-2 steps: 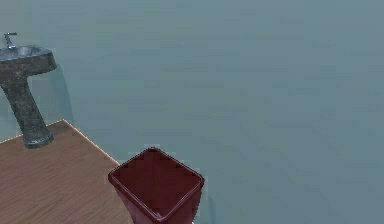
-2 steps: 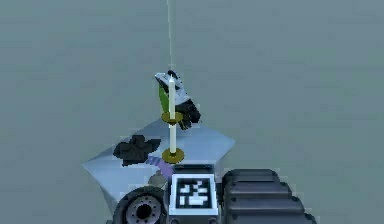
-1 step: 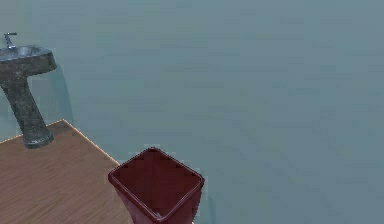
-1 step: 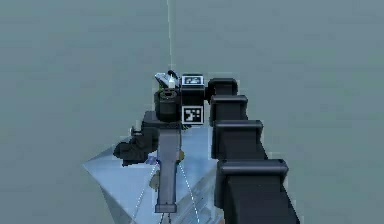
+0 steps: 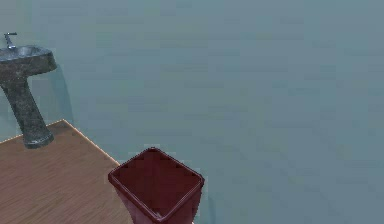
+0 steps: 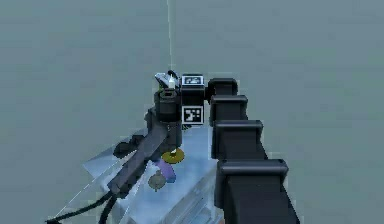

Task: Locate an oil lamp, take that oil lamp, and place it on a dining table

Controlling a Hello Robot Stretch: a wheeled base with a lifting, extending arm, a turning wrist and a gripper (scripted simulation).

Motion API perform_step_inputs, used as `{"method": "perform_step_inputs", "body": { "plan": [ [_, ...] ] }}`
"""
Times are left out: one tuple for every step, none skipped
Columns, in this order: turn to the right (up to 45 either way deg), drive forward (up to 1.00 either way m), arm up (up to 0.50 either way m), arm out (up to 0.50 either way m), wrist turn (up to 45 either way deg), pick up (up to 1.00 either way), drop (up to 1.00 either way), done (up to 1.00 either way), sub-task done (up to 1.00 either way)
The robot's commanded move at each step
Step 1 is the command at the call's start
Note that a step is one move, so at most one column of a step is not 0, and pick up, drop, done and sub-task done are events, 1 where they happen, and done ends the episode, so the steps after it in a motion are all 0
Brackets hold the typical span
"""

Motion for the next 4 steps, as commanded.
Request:
{"method": "perform_step_inputs", "body": {
  "plan": [
    [0.0,0.0,0.0,0.0,45.0,0.0,0.0,0.0,0.0],
    [0.0,0.0,0.0,0.0,45.0,0.0,0.0,0.0,0.0],
    [0.0,0.0,0.0,0.0,15.0,0.0,0.0,0.0,0.0],
    [0.0,0.0,-0.28,0.0,0.0,0.0,0.0,0.0,0.0]
  ]
}}
